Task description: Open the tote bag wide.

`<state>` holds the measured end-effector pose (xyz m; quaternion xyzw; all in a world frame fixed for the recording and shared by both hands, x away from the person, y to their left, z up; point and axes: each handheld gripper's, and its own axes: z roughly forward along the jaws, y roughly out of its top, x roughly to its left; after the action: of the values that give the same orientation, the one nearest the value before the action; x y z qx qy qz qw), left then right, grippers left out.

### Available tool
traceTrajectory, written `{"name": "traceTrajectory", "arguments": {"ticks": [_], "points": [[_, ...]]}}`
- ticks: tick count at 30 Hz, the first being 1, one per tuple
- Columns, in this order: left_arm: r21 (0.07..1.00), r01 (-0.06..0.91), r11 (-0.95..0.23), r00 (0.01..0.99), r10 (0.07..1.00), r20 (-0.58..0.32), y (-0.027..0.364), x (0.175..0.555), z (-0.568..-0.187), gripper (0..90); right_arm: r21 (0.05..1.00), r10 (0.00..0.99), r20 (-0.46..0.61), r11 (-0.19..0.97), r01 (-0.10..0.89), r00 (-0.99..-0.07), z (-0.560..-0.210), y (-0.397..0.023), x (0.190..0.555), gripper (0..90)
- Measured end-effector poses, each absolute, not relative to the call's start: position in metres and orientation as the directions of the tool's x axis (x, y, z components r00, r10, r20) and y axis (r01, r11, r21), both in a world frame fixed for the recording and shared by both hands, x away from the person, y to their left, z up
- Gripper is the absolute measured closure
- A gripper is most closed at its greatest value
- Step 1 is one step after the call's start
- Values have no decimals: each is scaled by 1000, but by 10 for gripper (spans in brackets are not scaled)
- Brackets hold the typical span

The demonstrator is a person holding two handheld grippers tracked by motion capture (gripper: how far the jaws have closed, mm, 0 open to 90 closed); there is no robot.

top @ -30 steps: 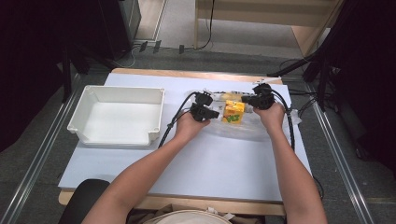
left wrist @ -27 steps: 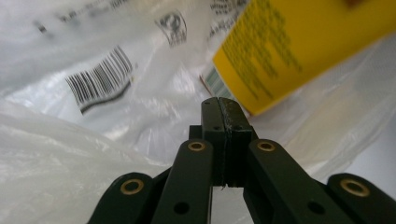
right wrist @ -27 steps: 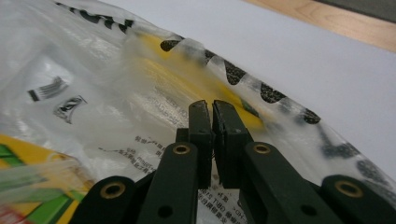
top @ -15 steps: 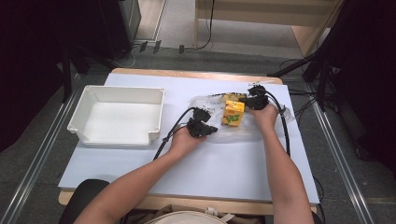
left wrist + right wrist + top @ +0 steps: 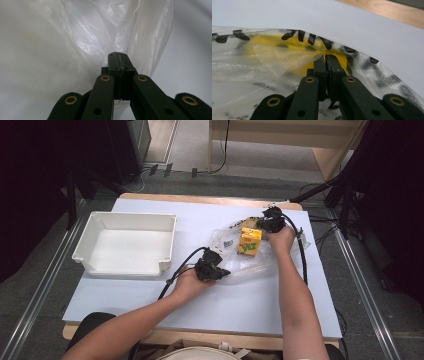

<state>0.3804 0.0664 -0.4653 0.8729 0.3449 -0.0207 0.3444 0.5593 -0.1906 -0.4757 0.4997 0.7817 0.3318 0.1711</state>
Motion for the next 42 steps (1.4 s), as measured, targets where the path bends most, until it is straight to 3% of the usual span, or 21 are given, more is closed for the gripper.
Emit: {"name": "traceTrajectory", "arguments": {"ticks": [5,11,22,32,42], "points": [[601,620,-505,759,581,-294,71,382,-462,900,681,908,106,232,695,-406,-475,-192,561,900],[658,590,-467,772,565,-291,68,390,-431,894,725,864,193,193,661,-464,-448,-192,543,900],[708,557,-434,785,554,-278,66,410,-383,884,784,819,155,238,573,-553,-406,-209,491,900],[720,530,-448,783,586,-211,63,440,-367,886,786,802,142,265,558,-580,-405,-228,445,900],[705,587,-399,706,678,-204,49,497,-387,888,767,777,157,293,572,-609,-430,-232,424,900]]}}
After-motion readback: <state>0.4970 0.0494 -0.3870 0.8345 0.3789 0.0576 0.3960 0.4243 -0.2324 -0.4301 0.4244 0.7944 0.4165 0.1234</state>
